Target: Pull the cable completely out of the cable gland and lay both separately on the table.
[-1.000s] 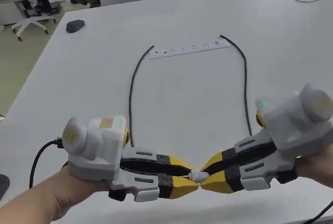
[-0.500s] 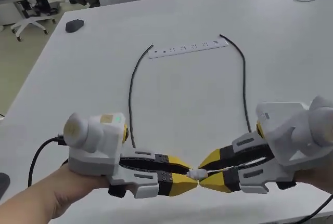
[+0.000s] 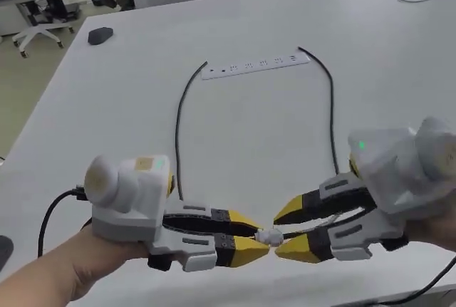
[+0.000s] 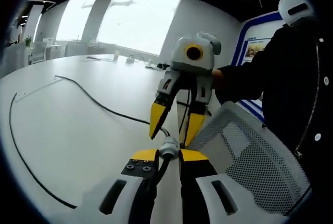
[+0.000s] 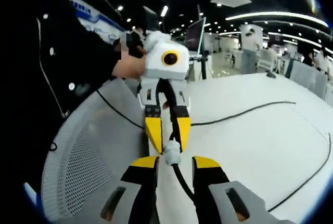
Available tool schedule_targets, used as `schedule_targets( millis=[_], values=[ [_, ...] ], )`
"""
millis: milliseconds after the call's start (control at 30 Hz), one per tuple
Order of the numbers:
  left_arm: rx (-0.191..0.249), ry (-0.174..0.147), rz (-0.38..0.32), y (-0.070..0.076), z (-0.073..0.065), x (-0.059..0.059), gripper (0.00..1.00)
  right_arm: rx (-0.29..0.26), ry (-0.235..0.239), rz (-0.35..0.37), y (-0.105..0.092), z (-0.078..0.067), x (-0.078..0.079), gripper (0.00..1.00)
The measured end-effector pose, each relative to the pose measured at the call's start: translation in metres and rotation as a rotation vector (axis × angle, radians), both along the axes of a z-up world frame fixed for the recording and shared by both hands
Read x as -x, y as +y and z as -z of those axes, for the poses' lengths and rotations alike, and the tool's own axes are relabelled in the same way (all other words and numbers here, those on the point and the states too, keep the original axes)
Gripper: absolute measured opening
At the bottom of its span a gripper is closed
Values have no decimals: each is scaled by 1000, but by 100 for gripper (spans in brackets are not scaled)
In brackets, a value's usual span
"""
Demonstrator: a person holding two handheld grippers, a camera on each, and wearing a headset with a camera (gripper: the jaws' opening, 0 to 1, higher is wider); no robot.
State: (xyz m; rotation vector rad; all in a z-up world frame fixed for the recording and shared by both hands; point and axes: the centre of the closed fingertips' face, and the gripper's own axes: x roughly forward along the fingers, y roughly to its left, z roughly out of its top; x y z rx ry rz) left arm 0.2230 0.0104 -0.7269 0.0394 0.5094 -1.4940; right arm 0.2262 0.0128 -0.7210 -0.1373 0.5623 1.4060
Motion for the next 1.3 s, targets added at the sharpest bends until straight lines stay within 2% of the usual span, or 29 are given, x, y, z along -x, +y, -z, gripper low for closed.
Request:
schedule_targets(
  millis=[33,67,133,167,300,333,467,600,667,700,733,767,800,833,867,900,933,967,1067,1100,1133,1200,1233,1267,1300],
  values=[
    [-1,-21,1,0,-1,0,15,-34,46,15,0,-4,-2,20],
    [-1,-33,5,0,-2,1,15,-42,93,26,-1,-4,-1,18],
    [7,-52,4,0,-5,1,15,-96,155,46,2,-10,-2,18],
    [14,-63,5,0,-7,1,15,-107,216,50,2,-10,1,18],
    [21,-83,4,1,-12,0,15,-98,230,47,4,-5,2,14],
    [22,-89,9,1,-14,1,15,-97,261,45,6,-4,6,13],
    [12,-101,18,2,-12,2,15,-97,266,27,9,-5,12,9],
    [11,-97,21,4,-12,3,15,-82,226,13,11,-6,15,9],
    [8,-94,9,4,-11,0,15,-68,114,1,11,-5,11,8],
    [6,-87,5,5,-11,0,15,-56,83,-1,11,-5,10,8],
    [3,-89,-2,5,-10,-1,15,-32,2,-4,11,-3,6,8],
    [-8,-112,-9,5,-9,-4,15,-15,-56,-20,11,-2,5,8],
    [-10,-109,-11,5,-8,-4,15,-7,-80,-27,11,-2,5,8],
    [-16,-67,-38,5,-6,-6,15,12,-144,-40,11,-1,5,8],
    [-15,-48,-47,6,-5,-7,15,16,-197,-47,12,0,4,8],
    [-16,-20,-53,6,-4,-7,15,18,-214,-55,12,2,5,8],
    [-21,22,-70,7,-3,-6,15,22,-246,-56,12,3,4,8],
    [-19,38,-74,7,-3,-7,15,22,-248,-56,12,3,6,8],
    [-21,69,-87,8,-2,-8,15,60,-356,-87,13,5,3,8],
    [-23,67,-89,8,-1,-9,15,74,-389,-94,13,6,2,8],
    [-24,65,-87,8,-1,-9,15,79,-396,-96,13,6,3,8],
    [-29,46,-76,7,0,-7,15,73,-355,-82,13,7,4,9],
    [-29,17,-61,7,0,-6,15,43,-266,-42,13,6,5,9],
    [-37,14,-58,7,1,-5,15,34,-201,-27,11,7,6,10],
    [-39,16,-56,8,2,-5,15,56,-164,-9,7,11,5,12]
  ],
)
